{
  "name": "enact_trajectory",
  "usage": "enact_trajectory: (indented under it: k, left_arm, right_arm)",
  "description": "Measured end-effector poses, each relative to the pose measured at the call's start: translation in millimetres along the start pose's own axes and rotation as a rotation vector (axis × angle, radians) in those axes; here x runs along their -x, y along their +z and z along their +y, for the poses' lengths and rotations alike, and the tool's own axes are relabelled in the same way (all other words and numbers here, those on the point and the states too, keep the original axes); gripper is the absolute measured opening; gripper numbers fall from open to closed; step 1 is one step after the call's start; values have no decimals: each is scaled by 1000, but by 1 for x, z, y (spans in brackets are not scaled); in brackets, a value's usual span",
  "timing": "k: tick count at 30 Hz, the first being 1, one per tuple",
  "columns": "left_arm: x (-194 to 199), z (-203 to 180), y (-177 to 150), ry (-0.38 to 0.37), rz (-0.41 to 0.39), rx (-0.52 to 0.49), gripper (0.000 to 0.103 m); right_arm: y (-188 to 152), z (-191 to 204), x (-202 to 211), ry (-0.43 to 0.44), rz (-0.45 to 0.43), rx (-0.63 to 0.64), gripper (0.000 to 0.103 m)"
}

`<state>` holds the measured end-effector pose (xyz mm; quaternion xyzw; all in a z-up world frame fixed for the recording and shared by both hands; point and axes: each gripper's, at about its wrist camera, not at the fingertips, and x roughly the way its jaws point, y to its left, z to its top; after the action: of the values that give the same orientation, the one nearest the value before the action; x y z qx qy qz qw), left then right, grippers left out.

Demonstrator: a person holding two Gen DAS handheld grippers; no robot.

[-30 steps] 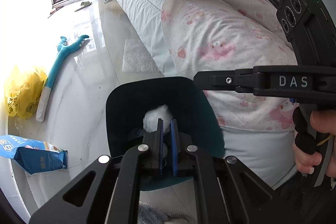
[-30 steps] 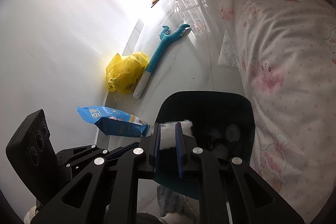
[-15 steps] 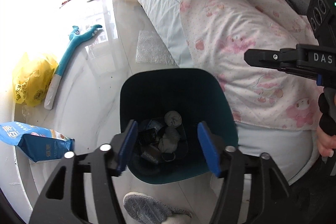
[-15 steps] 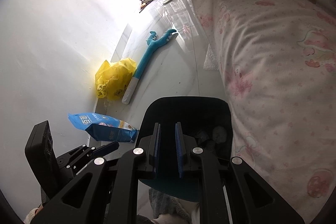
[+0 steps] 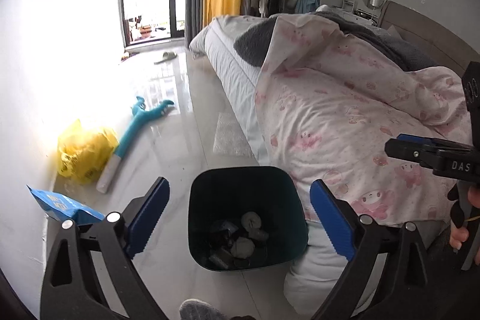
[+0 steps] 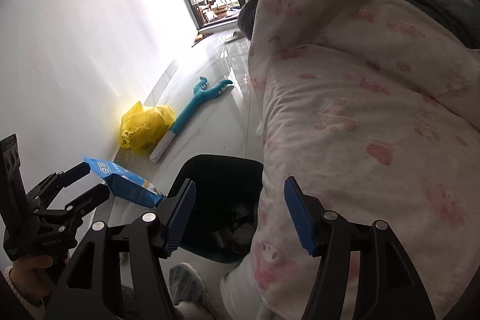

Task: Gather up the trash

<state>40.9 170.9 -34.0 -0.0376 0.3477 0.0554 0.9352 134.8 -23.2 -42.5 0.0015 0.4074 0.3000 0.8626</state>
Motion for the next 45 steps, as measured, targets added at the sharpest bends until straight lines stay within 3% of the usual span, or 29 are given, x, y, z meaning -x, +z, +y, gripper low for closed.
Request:
enact_trajectory:
  k: [5,10,15,21,26,30,37,45]
  left_arm:
    - [47,-20,6,-1,-89,6,99]
    - [96,-41,2,43,-165,-24,100]
    - [124,-51,-8,97,-228,-46,100]
    - [128,-64,-12,65,-252,-39,100]
    - [125,-86,-15,4,-251,-64,100]
    - [121,-98,-19,-17,-254,-55,100]
    - [114,-116,-24,46,-240,-119,100]
    - [110,-115,-24,75,-212,-103,100]
  right_arm:
    - [-15,-9,68,-29,-114,40,85]
    - [-29,-14,131,-136,-224,109,98]
    - [-45,-29,177,-165,-313,126,100]
    - [-69,-52,221,-198,-357,105,100]
    - [-77,-72,230,-266,-337,66,100]
    - [-87,-92,225,-269,-302,34,100]
    - [-98,-102,237,-214,-355,50,100]
    - [-96,-98,239,-168,-366,70,100]
